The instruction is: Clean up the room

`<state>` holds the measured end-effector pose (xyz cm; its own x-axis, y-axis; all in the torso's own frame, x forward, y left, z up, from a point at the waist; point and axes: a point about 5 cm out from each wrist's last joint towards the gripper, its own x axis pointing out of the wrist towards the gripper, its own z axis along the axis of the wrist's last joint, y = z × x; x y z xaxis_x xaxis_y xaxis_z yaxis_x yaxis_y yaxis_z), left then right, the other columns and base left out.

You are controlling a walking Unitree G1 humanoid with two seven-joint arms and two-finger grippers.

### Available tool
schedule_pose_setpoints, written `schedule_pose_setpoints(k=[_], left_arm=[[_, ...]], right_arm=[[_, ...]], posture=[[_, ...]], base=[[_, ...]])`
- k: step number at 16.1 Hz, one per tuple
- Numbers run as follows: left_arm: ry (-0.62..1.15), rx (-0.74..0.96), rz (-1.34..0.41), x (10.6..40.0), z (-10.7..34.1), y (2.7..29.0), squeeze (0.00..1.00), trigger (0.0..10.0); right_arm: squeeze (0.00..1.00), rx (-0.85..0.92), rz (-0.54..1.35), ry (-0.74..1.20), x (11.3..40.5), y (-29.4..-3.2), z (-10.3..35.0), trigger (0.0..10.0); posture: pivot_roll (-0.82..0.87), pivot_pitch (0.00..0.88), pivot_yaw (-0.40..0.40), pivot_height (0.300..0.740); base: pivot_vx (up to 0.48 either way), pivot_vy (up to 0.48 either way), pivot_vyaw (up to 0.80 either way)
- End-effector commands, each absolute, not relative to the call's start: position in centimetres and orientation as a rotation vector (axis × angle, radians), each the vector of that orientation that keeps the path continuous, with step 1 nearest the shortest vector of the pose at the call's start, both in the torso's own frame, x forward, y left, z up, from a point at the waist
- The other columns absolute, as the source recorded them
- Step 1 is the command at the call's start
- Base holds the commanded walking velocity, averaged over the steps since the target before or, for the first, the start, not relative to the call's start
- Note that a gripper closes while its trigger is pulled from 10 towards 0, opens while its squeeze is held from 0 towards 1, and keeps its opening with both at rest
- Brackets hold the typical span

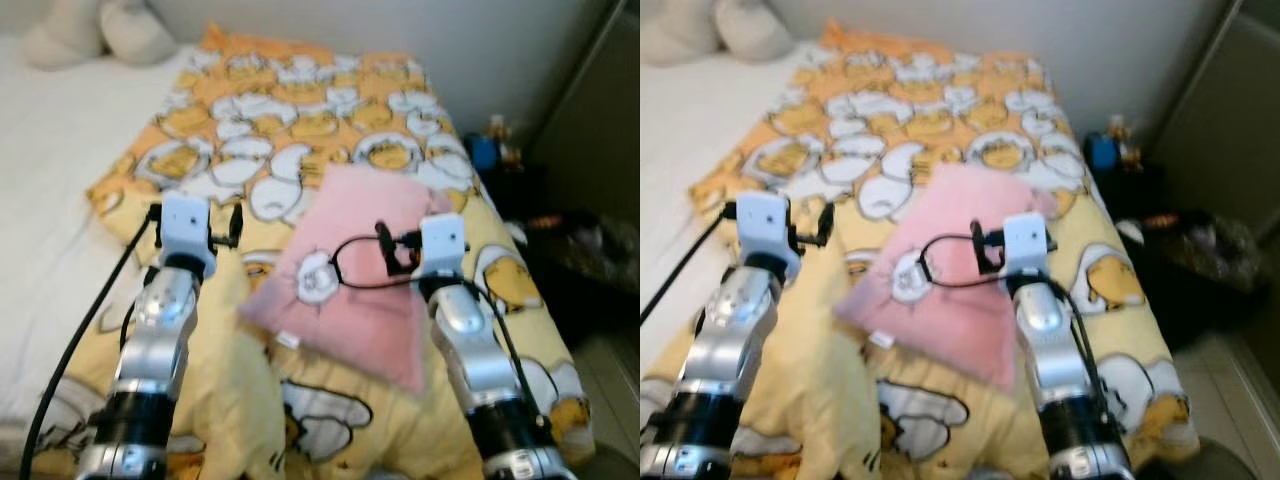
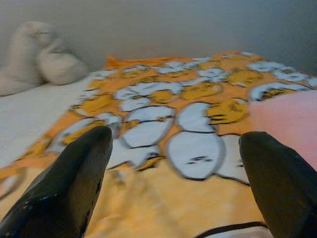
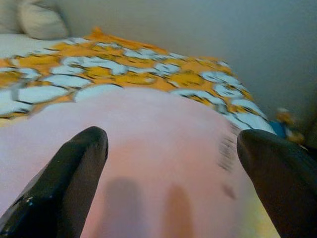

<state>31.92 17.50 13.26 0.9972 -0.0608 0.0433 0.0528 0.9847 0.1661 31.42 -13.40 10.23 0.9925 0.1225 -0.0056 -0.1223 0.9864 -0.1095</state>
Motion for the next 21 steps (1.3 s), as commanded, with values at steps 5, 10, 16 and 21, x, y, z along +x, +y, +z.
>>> schedule_pose_setpoints(k=[5,10,16,21], left_arm=[[-0.027,0.169,-0.069,32.19,12.97,16.67,0.0,10.0],[-0.025,0.167,-0.05,32.37,13.04,16.85,0.0,10.0],[-0.035,0.173,-0.052,32.61,13.15,16.54,0.0,10.0],[-0.035,0.19,-0.045,32.76,13.19,16.53,0.0,10.0]], right_arm=[[0.0,-0.099,0.068,0.021,31.21,-14.71,9.76,10.0],[0.0,-0.1,0.061,0.006,31.44,-14.66,10.12,10.0],[0.0,-0.124,0.049,0.013,31.69,-14.81,10.27,10.0],[0.0,-0.106,0.042,-0.012,31.77,-14.85,10.62,10.0]], posture=[[-0.11,0.01,-0.023,0.74],[-0.11,0.016,-0.019,0.74],[-0.12,0.017,-0.017,0.74],[-0.12,0.017,-0.017,0.74]], base=[[0.0,0.288,-0.58],[0.0,0.0,0.0],[0.0,0.0,-0.13],[0.0,0.0,-0.6]])
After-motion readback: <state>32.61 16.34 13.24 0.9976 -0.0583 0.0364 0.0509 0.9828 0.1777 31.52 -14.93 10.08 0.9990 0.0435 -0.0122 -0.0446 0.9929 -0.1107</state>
